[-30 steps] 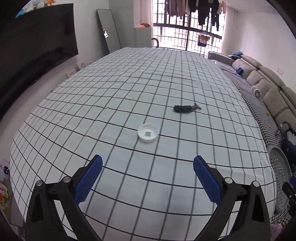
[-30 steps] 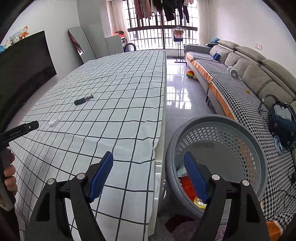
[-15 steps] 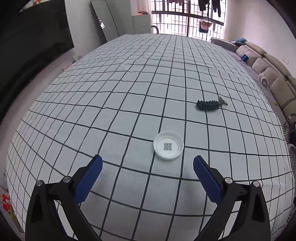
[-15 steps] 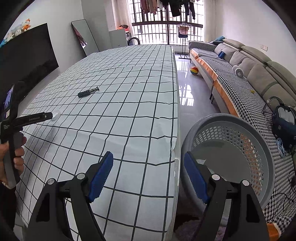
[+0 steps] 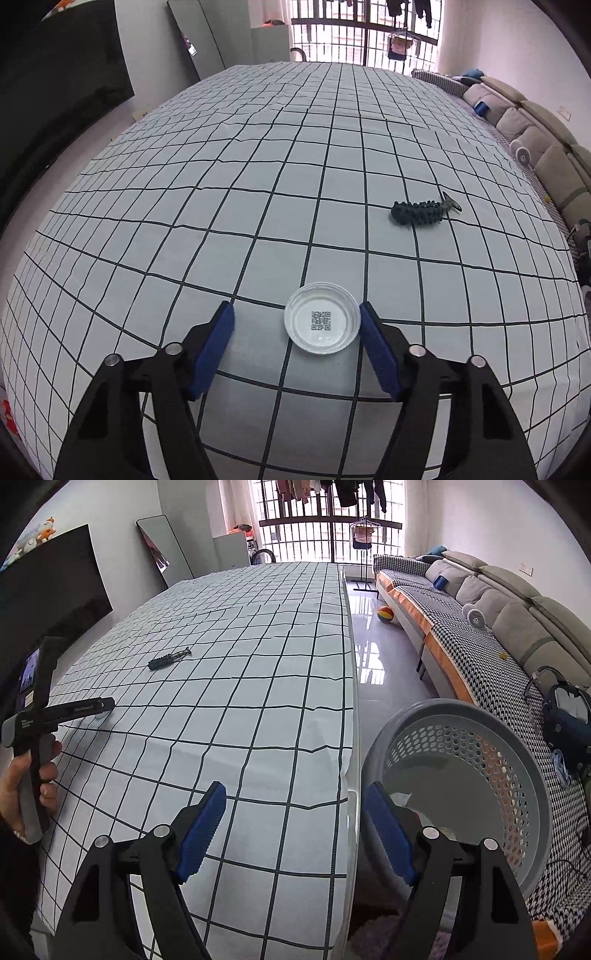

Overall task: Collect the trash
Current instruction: 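Grasp the white cup lid with the left gripper, then grasp the dark toy fish with the right gripper while the left holds the lid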

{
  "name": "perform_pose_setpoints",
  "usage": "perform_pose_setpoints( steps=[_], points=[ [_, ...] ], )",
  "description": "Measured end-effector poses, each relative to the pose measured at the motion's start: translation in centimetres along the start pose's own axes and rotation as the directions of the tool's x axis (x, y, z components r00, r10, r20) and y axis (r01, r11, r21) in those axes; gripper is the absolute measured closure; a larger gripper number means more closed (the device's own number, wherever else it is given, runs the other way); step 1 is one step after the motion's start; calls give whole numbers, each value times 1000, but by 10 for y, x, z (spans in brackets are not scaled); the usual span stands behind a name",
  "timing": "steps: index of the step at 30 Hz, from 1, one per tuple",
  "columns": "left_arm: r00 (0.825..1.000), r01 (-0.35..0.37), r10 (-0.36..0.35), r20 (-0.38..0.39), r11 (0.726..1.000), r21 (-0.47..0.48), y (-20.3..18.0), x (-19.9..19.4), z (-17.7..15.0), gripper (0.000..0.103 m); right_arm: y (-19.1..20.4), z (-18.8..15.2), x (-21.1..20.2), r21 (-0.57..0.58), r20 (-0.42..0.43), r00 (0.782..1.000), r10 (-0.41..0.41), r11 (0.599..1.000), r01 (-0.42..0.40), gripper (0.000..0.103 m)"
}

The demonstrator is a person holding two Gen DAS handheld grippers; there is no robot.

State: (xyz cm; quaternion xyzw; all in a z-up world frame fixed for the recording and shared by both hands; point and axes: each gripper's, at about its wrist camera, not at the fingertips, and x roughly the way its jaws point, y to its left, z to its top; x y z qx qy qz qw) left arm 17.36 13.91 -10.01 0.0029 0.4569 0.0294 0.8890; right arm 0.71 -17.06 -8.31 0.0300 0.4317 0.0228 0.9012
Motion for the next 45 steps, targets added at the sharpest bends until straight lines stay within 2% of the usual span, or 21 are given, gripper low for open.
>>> perform_pose_setpoints(
  steps=[2,3,10,17,21,31,33,45],
  points=[
    [1000,15,-15,6,1000,4,-1,-2,-1,61,1,0,2,1,-5,1000,2,1000,-2,28],
    [1000,18,-18,8,1000,6,-1,-2,-1,64,2,1,3,-1,-8,1000,2,1000,-2,28],
    [998,-16,16,68,1000,9,0,-14,-1,64,18,14,6,-32,-3,1000,19,999,-19,28],
    [994,-56,56,96,998,-5,5,-21,4,64,50,60,20,-90,24,996,83,993,-81,28],
    [992,-73,74,106,997,-11,9,-23,6,64,83,90,41,-166,26,994,107,981,-101,28],
    [988,-88,95,119,994,-66,24,-29,9,64,148,148,111,-259,-58,983,174,948,-184,28],
    [989,-87,96,110,993,-79,28,-28,9,64,155,154,125,-261,-68,981,182,946,-193,23],
    [992,-72,82,96,992,-105,37,-24,11,64,186,172,177,-275,-131,980,153,944,-184,20]
  ],
)
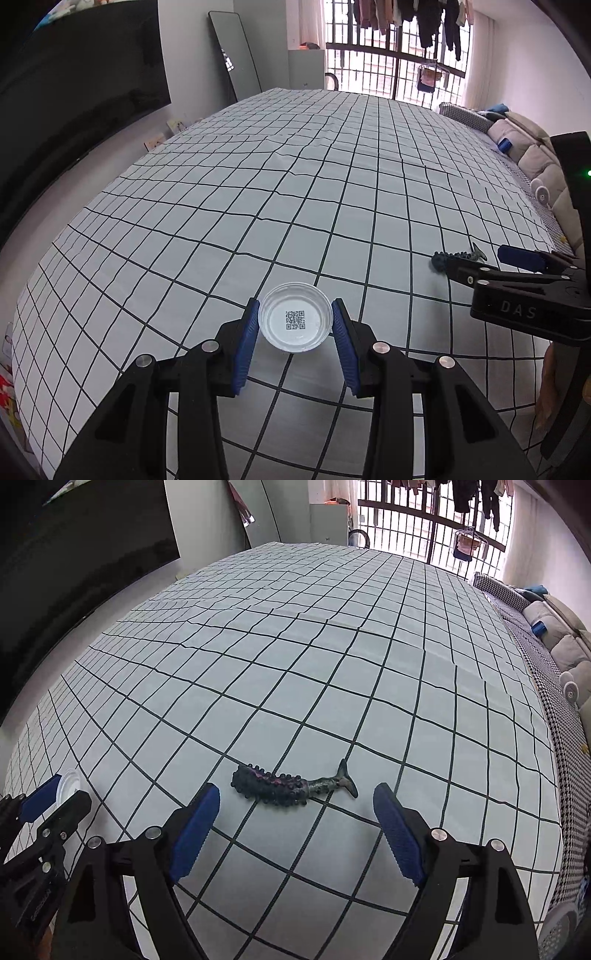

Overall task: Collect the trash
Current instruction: 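Grasp the dark toy fish with the right gripper while the left holds the lid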

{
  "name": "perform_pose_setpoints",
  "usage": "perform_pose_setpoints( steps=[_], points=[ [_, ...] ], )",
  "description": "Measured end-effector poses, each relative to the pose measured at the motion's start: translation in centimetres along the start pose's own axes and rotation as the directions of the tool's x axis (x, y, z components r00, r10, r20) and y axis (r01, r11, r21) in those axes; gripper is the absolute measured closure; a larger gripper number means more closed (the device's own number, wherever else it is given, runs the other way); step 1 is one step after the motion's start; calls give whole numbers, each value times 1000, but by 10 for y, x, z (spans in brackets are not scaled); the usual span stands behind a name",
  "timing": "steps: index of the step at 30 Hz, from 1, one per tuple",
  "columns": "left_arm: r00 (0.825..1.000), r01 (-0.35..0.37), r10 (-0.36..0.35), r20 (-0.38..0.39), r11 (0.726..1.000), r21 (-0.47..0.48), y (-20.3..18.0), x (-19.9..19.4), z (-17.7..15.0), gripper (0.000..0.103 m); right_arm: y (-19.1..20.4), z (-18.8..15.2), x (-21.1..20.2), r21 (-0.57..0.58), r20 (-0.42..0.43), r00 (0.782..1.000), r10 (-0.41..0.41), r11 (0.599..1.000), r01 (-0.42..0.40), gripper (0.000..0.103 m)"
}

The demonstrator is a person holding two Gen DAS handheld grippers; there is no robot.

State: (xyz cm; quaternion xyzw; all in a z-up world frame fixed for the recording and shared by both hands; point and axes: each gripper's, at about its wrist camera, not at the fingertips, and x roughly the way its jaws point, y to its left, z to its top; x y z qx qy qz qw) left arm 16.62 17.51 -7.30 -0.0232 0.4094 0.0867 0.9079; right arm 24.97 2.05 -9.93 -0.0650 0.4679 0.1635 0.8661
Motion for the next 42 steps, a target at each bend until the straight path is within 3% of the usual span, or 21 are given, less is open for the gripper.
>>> perform_pose_setpoints(
  steps=[13,18,27,35,42],
  points=[
    [1000,7,-7,-1,1000,-1,1,1,0,64,13,11,23,-20,-31,999,-45,999,44,20],
    [1000,10,-10,-3,1000,-3,1,1,0,64,11,10,20,-16,-18,999,-37,999,37,27],
    [1000,9,-9,-5,1000,-3,2,1,0,64,10,-3,4,-4,4,999,-34,999,34,27],
    [1000,30,-30,0,1000,-5,2,-2,-1,64,-2,-36,-32,31,20,997,-68,997,68,27],
    [999,31,-31,25,999,15,-7,-9,-4,64,-19,-89,-75,99,45,993,-105,990,100,27]
  ],
)
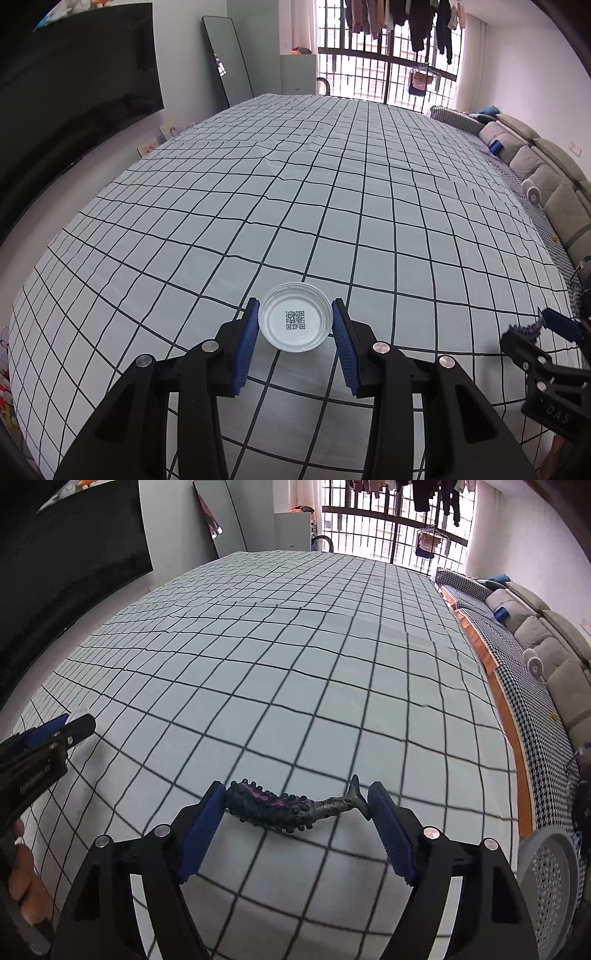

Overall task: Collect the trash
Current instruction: 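Grasp the dark toy fish with the right gripper while the left holds the lid, then carry the fish and lid over the basket and open both grippers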

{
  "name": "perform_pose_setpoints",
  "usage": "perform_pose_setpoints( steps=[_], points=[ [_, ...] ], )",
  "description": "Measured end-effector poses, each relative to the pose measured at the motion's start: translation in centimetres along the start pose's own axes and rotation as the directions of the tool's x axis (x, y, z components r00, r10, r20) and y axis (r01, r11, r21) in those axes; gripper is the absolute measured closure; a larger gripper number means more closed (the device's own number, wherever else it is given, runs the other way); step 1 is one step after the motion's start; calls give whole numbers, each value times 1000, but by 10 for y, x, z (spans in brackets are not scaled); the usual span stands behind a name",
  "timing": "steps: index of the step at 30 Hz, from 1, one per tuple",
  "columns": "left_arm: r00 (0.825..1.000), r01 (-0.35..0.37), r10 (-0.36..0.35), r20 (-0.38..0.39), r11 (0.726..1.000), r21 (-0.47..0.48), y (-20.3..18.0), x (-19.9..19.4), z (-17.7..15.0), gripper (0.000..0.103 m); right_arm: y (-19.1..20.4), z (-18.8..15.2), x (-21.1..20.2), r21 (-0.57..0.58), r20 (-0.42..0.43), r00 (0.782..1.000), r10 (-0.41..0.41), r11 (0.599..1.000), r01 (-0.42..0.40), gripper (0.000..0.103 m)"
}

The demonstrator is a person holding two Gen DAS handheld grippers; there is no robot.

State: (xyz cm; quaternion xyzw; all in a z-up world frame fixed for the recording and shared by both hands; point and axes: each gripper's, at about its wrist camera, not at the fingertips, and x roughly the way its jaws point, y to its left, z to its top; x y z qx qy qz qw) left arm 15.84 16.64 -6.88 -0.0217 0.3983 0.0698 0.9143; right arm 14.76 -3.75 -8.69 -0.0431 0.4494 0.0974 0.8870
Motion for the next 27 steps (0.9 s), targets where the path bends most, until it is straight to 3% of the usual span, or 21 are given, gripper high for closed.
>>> perform_pose_setpoints(
  steps=[10,17,27],
  points=[
    [998,56,-58,29,997,55,-20,-16,-3,64,-42,-69,-64,105,34,998,-57,993,53,27],
    [993,103,-108,56,990,92,-38,-50,-5,64,-74,-104,-96,184,51,994,-93,980,82,27],
    [975,215,-222,32,965,148,-112,-90,-27,64,-116,-137,-125,244,85,989,-117,965,93,27]
  ],
)
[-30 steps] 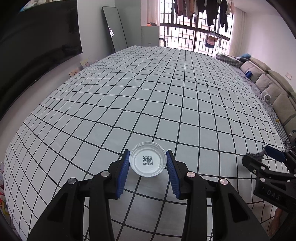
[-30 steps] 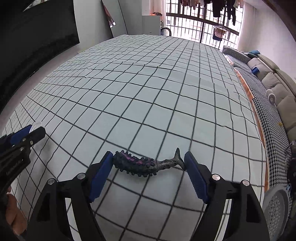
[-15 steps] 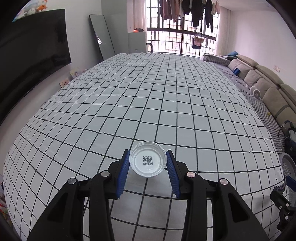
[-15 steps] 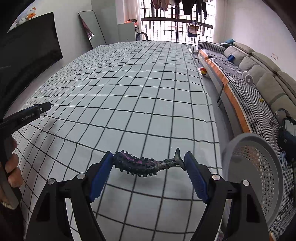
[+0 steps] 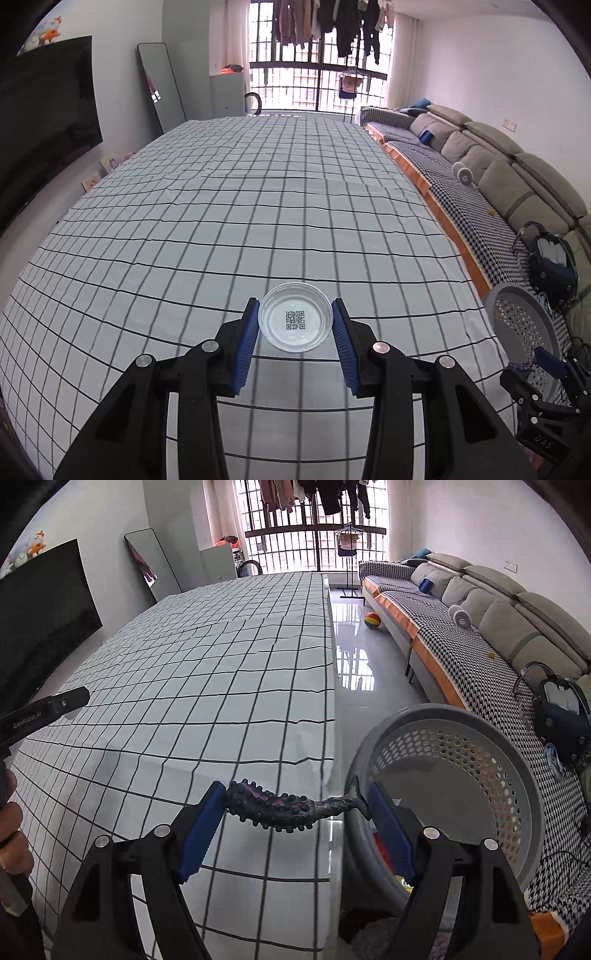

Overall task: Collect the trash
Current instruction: 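Carry the fish and lid over the basket and open both grippers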

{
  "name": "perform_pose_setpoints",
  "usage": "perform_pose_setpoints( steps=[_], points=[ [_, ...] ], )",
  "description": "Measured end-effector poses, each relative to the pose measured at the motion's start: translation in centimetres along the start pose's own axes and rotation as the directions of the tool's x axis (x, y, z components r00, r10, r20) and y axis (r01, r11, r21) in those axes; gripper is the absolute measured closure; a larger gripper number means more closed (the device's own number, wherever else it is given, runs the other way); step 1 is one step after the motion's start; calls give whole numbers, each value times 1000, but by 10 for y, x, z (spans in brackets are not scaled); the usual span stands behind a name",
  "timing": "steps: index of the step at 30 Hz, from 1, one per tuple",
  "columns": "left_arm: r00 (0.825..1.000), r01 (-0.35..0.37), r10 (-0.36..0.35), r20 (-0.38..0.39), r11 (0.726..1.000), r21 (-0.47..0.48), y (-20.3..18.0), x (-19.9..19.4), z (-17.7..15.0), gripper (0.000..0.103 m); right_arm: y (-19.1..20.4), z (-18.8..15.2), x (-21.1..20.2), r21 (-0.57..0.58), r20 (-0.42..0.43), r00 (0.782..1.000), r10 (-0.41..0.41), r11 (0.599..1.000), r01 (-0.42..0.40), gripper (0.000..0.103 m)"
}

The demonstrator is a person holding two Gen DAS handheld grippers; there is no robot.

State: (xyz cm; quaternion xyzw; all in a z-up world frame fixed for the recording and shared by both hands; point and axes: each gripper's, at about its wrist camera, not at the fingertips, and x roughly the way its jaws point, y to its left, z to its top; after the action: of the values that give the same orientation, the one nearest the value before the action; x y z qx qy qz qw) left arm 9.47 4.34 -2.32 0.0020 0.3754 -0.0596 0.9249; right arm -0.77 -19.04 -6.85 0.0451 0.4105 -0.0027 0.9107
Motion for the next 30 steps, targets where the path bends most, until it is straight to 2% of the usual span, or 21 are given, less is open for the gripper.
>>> perform_pose_setpoints(
  steps=[9,18,23,30],
  points=[
    [993,118,-115,-39,990,75,-97,-6,-9,64,-70,-10,-25,72,32,998,-63,996,60,27],
    [978,192,-175,-114,967,166,-177,8,-30,64,-135,-24,-36,155,26,992,-125,981,119,27],
    [972,217,-192,-132,954,207,-211,15,-37,64,-161,-30,-29,177,1,991,-134,975,132,27],
    [970,225,-194,-148,946,233,-234,24,-41,63,-179,-30,-17,186,-15,990,-138,973,138,27]
  ],
)
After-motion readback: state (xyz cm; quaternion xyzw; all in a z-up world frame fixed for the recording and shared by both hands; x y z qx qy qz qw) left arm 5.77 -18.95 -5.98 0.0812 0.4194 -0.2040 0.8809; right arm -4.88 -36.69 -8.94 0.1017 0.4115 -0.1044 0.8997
